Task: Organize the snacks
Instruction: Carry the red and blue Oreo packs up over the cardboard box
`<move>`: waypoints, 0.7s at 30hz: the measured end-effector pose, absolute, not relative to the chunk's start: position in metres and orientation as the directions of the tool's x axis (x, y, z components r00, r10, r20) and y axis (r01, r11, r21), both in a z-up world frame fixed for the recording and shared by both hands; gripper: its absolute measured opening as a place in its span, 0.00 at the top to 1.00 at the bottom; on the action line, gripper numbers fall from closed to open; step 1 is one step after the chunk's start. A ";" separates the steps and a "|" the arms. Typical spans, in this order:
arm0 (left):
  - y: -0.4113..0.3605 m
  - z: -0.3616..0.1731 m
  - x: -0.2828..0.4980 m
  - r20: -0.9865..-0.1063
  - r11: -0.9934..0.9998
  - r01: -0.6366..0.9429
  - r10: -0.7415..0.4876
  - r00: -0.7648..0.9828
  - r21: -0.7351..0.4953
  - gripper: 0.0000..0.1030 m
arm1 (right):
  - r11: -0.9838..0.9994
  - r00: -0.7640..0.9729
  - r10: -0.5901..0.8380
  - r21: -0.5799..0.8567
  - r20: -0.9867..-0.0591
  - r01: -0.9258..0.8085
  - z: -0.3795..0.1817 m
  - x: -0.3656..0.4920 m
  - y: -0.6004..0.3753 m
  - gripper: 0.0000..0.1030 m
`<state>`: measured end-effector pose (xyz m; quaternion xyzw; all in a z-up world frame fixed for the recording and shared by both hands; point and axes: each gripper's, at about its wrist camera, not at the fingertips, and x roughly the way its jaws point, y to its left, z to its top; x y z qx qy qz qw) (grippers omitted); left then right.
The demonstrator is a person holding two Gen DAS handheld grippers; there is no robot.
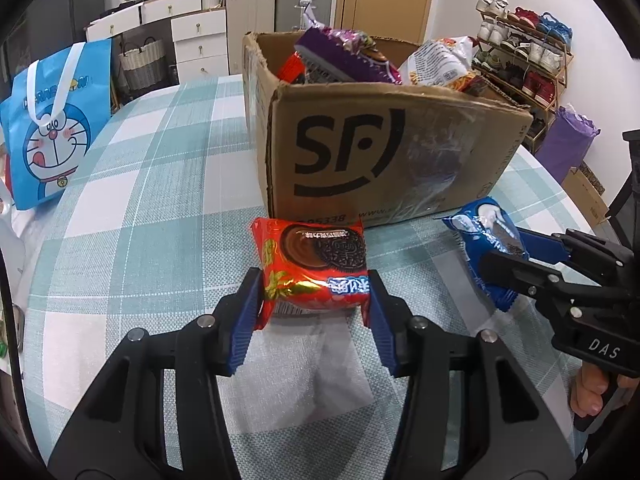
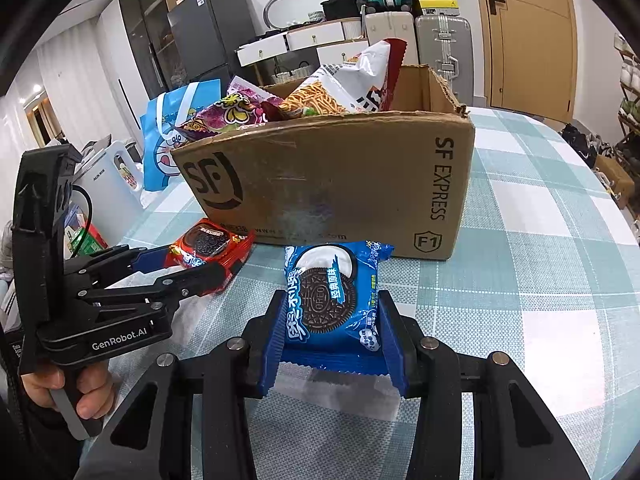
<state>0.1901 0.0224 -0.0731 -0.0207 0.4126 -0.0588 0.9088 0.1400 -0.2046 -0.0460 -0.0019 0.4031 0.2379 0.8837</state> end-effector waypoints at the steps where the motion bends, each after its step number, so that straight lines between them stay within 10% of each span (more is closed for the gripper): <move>1: 0.022 -0.072 0.189 -0.744 0.992 0.090 -0.123 0.656 -0.085 0.55 | 0.886 0.565 0.420 0.187 -0.710 -0.424 -0.045 0.139 -0.204 0.57; 21: 0.011 -0.045 0.158 -0.681 0.982 0.162 -0.185 0.708 -0.099 0.56 | 0.878 0.626 0.455 0.200 -0.633 -0.435 -0.016 0.128 -0.217 0.57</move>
